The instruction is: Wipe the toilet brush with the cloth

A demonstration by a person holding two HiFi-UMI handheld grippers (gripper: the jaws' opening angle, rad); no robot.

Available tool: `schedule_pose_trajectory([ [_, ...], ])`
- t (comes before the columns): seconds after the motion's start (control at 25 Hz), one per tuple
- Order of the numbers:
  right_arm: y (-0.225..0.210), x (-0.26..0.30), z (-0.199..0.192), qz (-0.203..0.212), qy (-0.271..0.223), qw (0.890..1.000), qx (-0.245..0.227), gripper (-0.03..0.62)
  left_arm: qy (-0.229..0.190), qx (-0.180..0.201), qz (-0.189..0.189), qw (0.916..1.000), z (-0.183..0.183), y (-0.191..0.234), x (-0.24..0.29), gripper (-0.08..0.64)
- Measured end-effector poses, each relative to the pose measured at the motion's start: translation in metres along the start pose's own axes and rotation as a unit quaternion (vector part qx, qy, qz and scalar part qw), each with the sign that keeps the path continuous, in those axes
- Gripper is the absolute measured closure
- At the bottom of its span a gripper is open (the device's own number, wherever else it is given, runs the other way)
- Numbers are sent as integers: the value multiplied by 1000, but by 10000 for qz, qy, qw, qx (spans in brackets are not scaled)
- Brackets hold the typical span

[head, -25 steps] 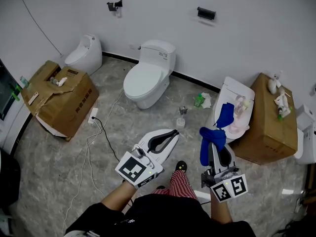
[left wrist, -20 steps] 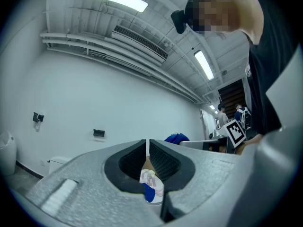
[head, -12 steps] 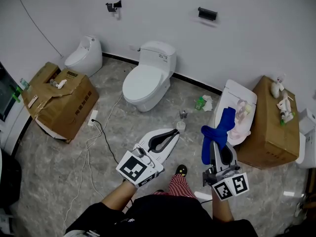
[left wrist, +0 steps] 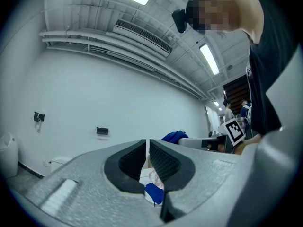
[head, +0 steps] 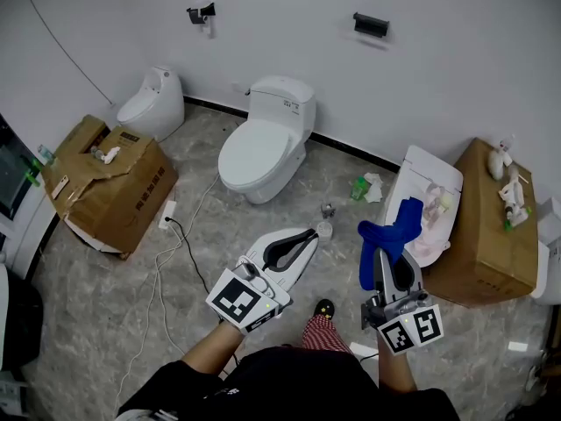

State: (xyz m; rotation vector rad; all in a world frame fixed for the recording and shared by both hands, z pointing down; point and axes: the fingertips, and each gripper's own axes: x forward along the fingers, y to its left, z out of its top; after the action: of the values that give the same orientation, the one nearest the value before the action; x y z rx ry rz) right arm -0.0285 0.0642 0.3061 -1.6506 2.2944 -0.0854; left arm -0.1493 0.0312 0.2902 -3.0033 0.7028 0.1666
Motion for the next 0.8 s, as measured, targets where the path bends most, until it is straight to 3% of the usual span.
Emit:
schedule_pose_trajectory([
  [0.8, -64, 61, -2, 201, 47, 9996, 184, 526, 151, 51, 141, 9998, -10, 43, 68, 552],
])
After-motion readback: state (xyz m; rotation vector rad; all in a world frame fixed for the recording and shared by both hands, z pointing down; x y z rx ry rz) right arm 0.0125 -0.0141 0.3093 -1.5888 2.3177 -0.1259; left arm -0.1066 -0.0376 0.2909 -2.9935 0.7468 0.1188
